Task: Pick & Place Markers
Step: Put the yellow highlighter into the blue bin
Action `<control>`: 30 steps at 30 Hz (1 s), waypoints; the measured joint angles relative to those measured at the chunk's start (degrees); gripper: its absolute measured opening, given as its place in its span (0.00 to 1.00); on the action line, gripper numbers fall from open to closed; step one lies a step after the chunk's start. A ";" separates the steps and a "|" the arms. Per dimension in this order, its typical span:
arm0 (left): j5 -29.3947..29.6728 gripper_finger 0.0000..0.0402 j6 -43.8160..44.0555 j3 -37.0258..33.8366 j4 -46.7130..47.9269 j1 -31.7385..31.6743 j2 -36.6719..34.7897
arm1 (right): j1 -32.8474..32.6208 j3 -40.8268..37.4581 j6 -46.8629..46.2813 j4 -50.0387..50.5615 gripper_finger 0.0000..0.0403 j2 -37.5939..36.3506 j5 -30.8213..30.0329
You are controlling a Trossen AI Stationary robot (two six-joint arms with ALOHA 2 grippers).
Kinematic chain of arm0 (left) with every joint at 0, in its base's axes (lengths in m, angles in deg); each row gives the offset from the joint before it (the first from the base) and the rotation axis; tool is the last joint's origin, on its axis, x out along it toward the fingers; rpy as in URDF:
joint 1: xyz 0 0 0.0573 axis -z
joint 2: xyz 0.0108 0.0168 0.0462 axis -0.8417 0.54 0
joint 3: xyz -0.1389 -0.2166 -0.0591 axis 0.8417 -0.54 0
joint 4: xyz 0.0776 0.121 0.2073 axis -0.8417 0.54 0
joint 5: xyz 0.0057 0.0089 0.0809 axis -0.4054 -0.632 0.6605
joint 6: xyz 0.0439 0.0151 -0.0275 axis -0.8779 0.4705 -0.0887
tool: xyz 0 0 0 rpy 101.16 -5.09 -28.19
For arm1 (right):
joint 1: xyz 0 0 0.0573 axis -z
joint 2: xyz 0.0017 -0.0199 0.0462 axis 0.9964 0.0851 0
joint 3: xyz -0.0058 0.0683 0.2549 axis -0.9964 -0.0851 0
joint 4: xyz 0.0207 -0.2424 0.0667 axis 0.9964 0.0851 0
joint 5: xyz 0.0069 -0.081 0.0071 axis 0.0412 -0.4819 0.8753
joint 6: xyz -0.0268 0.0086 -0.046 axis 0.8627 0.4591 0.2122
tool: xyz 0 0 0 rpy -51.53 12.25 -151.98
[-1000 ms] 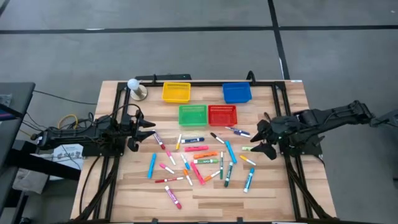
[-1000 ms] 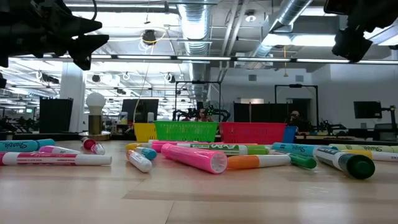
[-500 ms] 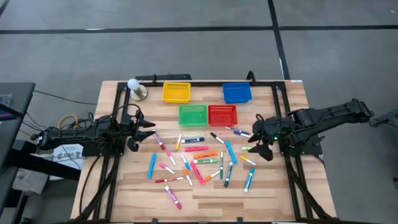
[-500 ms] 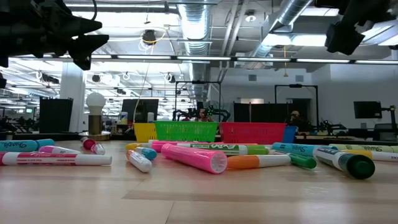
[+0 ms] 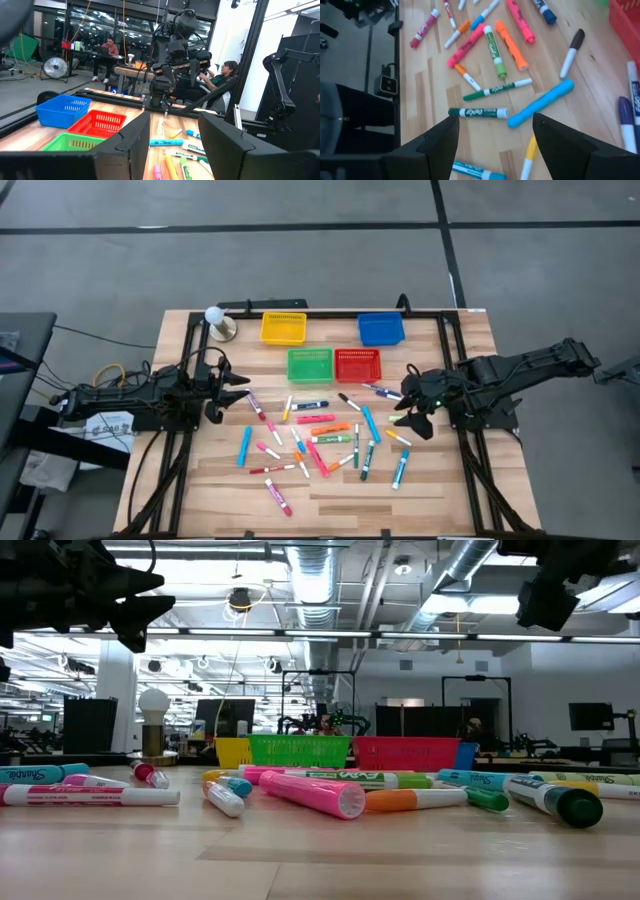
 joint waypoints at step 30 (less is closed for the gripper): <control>0.00 0.42 -3.09 0.00 -0.79 0.00 6.69 | -6.55 -0.02 -2.32 10.41 0.61 27.08 3.95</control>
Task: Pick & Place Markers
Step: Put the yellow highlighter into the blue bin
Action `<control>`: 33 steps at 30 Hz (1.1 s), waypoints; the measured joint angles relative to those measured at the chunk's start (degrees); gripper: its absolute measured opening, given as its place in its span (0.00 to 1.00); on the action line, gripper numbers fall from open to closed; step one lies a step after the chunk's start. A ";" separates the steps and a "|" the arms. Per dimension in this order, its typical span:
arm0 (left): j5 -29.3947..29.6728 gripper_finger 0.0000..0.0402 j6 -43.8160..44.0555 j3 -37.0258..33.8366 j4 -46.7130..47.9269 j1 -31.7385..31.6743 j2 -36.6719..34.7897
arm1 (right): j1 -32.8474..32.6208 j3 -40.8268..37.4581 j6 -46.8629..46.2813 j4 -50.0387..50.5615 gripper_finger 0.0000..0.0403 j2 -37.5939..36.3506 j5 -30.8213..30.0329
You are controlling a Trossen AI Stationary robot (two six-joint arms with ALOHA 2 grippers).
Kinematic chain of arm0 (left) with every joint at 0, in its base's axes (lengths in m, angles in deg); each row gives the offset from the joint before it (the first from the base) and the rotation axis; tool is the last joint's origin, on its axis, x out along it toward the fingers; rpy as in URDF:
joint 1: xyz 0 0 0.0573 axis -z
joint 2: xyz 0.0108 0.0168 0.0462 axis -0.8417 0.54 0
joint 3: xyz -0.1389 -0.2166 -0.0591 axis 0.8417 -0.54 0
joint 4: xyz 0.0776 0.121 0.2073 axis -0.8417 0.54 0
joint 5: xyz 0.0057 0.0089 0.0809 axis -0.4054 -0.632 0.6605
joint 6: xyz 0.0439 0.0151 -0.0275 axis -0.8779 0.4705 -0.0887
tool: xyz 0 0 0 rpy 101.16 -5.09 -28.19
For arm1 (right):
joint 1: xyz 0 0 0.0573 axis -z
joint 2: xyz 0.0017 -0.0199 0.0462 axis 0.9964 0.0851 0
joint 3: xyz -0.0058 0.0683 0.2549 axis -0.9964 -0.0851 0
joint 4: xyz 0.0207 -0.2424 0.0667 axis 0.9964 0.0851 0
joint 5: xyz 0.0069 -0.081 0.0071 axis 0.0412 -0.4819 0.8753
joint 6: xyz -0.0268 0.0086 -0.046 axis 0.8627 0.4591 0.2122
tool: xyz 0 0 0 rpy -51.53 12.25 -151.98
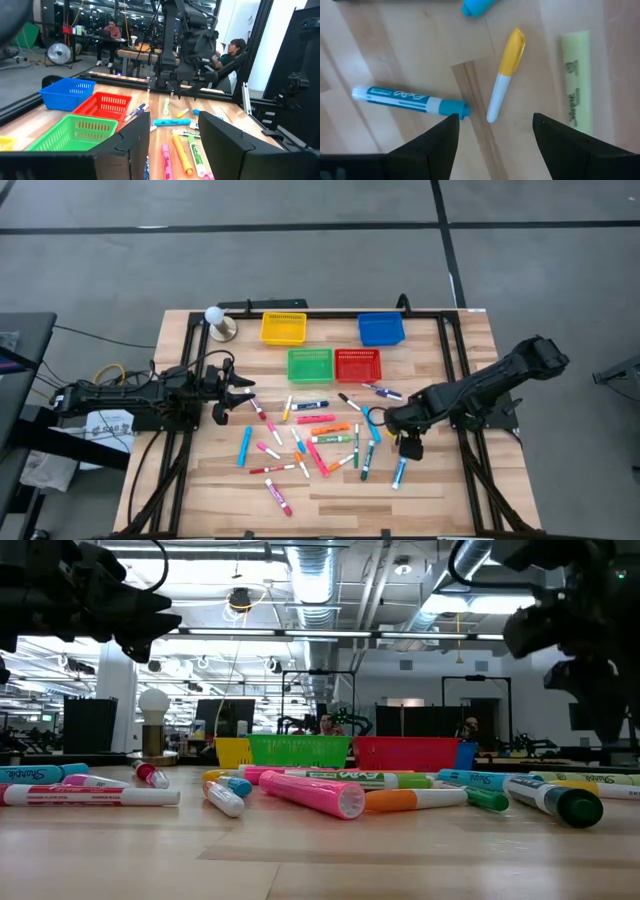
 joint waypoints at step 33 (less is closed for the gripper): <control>-0.02 0.42 0.05 0.00 -1.81 -0.02 0.00 | -1.42 0.09 -10.79 -6.57 0.38 14.19 -5.07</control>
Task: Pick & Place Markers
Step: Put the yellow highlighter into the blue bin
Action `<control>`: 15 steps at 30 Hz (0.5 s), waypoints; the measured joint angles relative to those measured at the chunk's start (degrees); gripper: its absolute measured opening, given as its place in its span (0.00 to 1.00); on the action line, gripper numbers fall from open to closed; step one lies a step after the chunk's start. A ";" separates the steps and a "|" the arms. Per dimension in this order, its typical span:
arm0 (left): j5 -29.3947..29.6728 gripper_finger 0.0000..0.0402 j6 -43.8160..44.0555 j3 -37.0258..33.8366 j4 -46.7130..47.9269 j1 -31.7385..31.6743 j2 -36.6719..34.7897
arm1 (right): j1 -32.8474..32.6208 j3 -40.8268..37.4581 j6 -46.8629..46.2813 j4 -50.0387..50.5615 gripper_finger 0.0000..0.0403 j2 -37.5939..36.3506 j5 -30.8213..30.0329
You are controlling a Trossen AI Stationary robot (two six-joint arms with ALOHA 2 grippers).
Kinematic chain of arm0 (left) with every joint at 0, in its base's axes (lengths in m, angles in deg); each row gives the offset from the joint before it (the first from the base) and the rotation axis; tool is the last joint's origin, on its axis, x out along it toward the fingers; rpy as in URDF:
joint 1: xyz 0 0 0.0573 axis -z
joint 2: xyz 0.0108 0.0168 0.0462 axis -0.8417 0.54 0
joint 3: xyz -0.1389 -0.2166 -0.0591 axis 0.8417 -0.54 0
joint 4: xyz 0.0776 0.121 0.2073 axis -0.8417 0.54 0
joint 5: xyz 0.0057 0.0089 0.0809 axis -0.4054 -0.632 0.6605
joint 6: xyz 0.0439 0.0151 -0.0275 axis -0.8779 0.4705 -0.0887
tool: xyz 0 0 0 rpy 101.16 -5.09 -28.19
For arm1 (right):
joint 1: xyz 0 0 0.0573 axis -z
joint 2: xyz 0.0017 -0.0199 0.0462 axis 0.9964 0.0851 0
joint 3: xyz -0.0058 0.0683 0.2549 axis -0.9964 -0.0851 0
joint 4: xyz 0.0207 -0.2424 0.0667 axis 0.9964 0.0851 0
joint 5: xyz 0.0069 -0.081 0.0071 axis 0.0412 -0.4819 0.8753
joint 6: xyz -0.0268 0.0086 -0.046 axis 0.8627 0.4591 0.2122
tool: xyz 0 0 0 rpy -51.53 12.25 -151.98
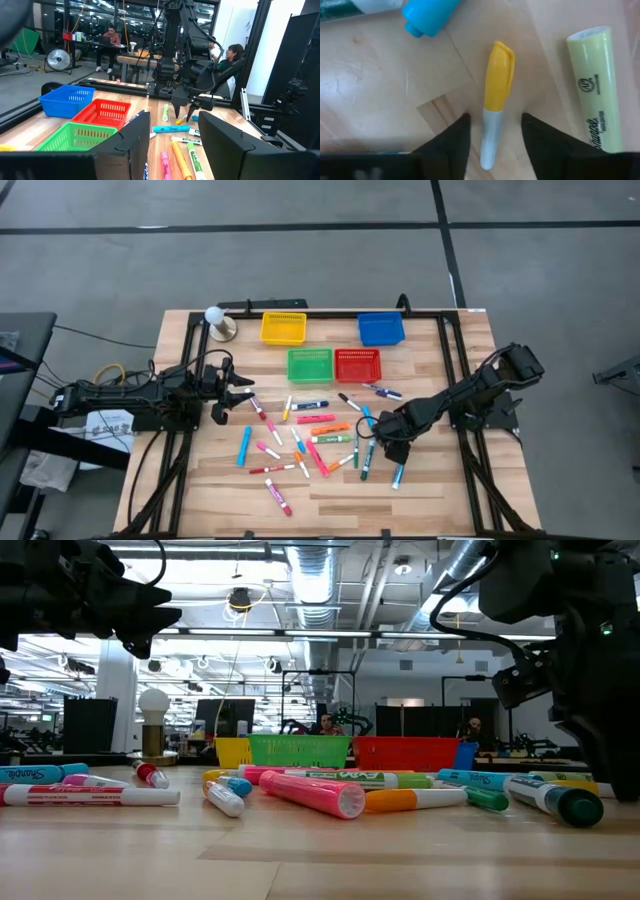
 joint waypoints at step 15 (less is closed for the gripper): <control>0.00 0.42 0.02 0.00 -0.36 0.00 0.00 | 0.00 1.28 0.48 -0.27 0.10 0.24 0.81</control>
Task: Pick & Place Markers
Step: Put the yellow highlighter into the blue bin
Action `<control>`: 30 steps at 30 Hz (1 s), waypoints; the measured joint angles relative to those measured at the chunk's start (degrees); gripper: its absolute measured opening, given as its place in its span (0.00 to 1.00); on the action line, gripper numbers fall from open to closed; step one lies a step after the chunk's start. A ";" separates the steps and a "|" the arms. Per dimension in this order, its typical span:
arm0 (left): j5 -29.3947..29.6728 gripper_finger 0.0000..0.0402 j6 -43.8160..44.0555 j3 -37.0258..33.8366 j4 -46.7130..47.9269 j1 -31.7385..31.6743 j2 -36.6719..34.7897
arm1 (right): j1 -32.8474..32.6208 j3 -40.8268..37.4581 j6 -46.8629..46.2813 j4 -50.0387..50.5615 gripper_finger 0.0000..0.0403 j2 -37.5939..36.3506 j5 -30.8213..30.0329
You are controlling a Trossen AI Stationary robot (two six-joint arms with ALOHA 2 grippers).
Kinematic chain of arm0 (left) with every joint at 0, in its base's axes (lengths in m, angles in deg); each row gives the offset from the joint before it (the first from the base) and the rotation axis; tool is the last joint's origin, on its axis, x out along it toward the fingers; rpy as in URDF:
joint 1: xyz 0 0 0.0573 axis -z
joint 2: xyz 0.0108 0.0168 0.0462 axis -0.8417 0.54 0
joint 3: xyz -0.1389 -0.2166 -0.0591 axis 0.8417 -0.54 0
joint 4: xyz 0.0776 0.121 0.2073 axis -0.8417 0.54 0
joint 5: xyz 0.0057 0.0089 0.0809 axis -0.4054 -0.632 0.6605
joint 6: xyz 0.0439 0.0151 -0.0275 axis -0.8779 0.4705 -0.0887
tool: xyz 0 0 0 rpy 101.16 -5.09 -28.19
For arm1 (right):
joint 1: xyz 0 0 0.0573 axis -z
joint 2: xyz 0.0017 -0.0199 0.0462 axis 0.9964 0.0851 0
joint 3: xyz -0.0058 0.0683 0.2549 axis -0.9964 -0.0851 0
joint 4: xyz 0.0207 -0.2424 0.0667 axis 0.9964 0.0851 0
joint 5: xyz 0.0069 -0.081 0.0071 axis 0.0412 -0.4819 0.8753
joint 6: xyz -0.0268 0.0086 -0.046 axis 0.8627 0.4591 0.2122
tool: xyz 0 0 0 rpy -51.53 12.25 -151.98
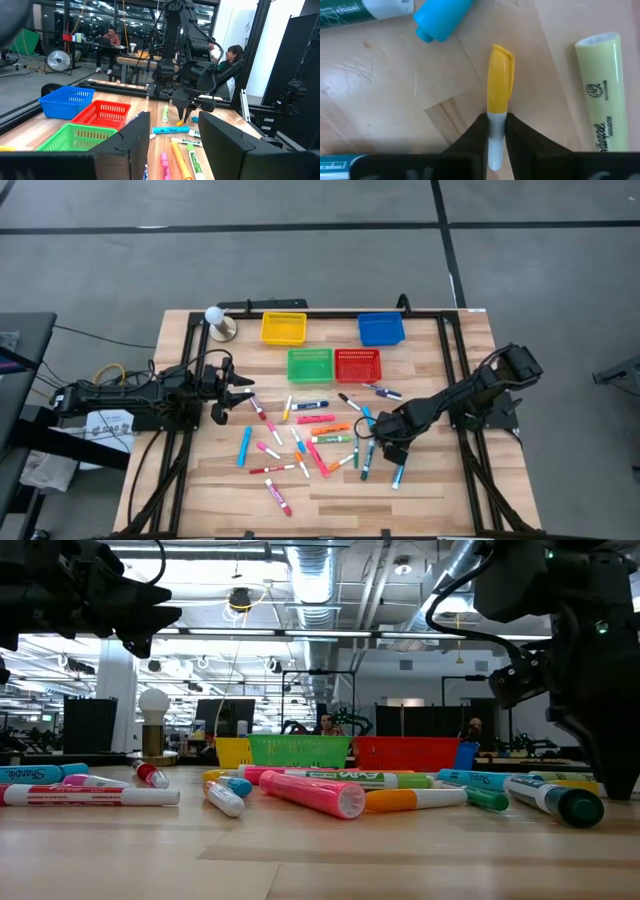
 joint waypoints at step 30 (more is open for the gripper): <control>0.00 0.42 0.02 0.00 -0.55 0.02 0.00 | 6.93 41.16 27.23 32.77 0.08 0.00 -3.15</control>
